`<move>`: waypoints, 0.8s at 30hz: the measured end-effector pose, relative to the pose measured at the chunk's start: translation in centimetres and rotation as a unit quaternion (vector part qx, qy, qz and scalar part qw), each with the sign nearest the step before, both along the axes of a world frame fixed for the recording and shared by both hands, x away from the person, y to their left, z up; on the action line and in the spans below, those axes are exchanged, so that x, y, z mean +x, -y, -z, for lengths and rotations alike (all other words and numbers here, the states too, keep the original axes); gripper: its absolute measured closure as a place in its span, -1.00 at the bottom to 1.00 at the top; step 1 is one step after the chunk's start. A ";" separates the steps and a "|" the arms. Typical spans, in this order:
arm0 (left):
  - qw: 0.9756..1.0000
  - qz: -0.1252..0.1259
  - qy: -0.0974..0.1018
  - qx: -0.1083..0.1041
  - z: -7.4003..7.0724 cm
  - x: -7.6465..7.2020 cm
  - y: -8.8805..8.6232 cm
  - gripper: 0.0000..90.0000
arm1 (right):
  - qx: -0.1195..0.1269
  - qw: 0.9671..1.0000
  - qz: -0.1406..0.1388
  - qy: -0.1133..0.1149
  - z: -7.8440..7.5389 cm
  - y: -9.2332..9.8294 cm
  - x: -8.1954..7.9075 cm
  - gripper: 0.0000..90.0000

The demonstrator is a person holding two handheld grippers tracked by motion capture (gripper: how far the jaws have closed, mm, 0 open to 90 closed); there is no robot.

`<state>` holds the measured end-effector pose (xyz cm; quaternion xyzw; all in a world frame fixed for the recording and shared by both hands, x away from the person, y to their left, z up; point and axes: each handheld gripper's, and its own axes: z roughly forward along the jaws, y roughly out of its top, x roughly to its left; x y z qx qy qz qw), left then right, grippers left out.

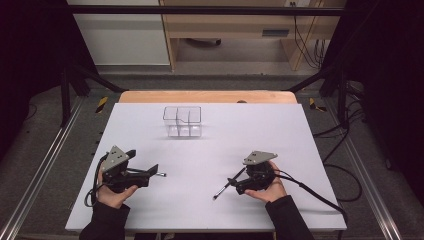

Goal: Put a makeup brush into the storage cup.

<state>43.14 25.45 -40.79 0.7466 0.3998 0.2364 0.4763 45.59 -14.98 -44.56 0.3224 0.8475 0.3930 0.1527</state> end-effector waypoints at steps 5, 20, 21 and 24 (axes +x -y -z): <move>1.000 0.001 0.000 0.002 0.0 0.0 0.1 -0.91 | -0.017 1.000 -0.012 -0.005 0.7 -0.6 0.2 -0.78; 1.000 0.004 0.000 0.005 0.1 0.0 0.3 -0.91 | -0.059 0.997 -0.048 -0.028 2.7 -2.4 0.6 -0.70; 1.000 0.004 0.000 0.006 0.1 0.0 0.3 -0.91 | -0.062 0.996 -0.050 -0.030 2.8 -2.5 0.6 -0.69; 1.000 0.003 0.000 0.005 0.1 0.0 0.3 -0.91 | -0.066 0.996 -0.052 -0.034 3.2 -2.7 0.7 -0.65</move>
